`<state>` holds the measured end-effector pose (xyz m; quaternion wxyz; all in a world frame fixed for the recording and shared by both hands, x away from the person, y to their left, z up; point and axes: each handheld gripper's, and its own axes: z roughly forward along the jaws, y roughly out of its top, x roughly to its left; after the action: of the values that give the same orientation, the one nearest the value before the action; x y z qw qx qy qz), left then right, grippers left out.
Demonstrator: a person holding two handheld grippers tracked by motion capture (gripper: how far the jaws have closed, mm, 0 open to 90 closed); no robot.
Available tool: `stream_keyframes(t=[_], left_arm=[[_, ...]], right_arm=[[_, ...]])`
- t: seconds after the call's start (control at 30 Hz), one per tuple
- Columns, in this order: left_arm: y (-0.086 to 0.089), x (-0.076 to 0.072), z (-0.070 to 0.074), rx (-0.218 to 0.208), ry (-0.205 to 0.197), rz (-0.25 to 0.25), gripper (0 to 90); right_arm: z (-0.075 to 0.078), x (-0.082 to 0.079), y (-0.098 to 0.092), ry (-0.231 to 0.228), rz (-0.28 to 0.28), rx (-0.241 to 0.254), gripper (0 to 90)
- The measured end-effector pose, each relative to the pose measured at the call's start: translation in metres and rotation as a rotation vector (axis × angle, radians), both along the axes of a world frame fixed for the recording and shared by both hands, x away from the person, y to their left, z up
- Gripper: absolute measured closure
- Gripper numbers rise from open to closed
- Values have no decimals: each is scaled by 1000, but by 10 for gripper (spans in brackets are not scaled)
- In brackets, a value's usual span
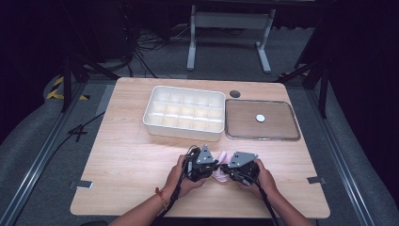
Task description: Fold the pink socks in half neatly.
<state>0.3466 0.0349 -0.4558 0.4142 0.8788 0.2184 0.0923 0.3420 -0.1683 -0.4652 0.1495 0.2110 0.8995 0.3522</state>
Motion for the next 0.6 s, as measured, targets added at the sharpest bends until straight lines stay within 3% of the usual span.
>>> stream_keyframes(t=[0.13,0.3,0.6], left_arm=[[2,1,0,-3,4,4,819],[0,1,-1,-15,6,0,819],[-9,-5,-1,5,-21,-52,813]], right_arm=[[9,-1,-13,-2,-23,28,827],[8,-1,-30,12,-51,-7,825],[-1,0,-24,23,-35,-24,849]])
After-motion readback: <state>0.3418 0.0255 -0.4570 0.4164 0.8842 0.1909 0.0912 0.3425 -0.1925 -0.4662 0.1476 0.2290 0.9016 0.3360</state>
